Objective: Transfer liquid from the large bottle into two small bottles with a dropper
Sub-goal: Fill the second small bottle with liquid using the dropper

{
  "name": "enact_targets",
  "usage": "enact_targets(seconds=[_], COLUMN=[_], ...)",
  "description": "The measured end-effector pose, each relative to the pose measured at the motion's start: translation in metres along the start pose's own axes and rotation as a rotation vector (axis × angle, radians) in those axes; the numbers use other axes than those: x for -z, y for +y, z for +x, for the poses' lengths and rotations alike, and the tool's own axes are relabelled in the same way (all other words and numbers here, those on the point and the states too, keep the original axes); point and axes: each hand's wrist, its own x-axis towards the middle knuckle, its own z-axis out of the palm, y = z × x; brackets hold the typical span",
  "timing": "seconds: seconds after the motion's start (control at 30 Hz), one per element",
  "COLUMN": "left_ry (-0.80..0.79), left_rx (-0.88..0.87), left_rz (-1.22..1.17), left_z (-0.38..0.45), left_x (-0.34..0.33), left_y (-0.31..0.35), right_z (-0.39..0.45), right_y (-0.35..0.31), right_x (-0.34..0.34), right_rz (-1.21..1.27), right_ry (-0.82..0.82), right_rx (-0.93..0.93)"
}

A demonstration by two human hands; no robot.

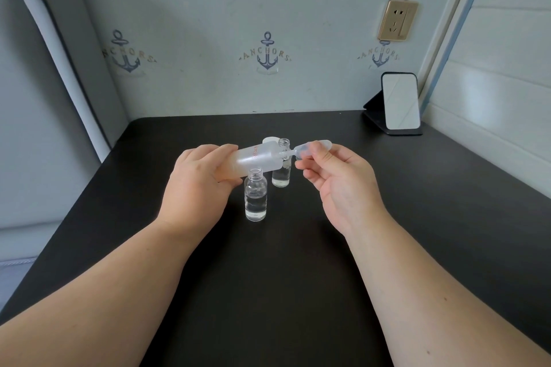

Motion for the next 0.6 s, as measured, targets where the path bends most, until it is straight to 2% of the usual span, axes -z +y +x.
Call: enact_targets(seconds=[0.23, 0.6], left_ry=[0.01, 0.009], left_rx=[0.015, 0.142], left_rz=[-0.003, -0.051], left_z=[0.0, 0.002], left_x=[0.001, 0.008], left_y=[0.002, -0.001], right_z=[0.003, 0.011], right_y=[-0.004, -0.027], right_x=[0.008, 0.036], right_rz=[0.065, 0.326], right_ry=[0.012, 0.19], right_rx=[0.0, 0.069])
